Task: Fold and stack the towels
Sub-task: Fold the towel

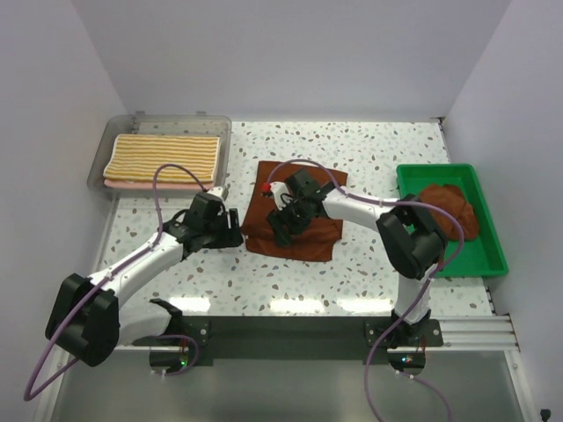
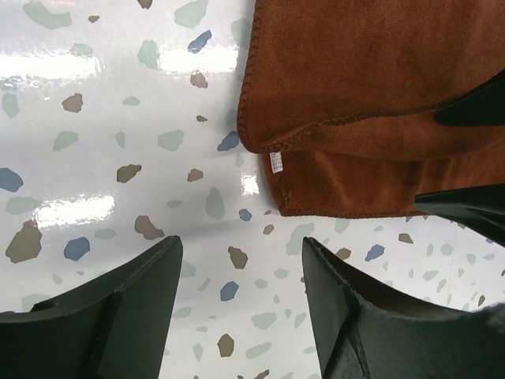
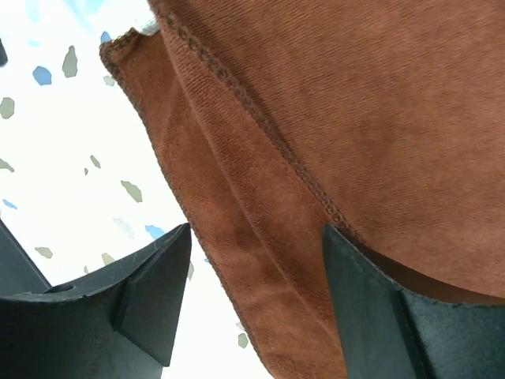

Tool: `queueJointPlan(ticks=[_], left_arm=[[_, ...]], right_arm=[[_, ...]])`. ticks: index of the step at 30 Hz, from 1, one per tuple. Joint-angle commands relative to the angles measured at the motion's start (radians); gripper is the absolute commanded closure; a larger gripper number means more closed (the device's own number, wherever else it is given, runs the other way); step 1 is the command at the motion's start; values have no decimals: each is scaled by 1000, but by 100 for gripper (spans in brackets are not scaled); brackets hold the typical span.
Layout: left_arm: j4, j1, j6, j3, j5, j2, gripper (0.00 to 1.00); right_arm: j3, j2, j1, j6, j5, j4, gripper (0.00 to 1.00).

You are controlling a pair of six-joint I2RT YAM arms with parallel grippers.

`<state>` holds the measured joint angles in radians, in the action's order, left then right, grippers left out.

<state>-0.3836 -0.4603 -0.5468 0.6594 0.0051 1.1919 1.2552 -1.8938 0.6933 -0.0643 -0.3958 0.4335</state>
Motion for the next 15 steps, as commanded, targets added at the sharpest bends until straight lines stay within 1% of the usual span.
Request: queueJointPlan(ticks=[1,9,15], left_arm=[[-3,-3,-28,-6,-33,-31,33],[3,-3,-35,-12,-36,-32,33],[-5,-3,-59,-11,-47,-34,33]], right_arm=[[-8,33,18,-26,-14,7,31],[-103,90,89,3,17,-4,34],[-143,177,149,11,149,25,35]])
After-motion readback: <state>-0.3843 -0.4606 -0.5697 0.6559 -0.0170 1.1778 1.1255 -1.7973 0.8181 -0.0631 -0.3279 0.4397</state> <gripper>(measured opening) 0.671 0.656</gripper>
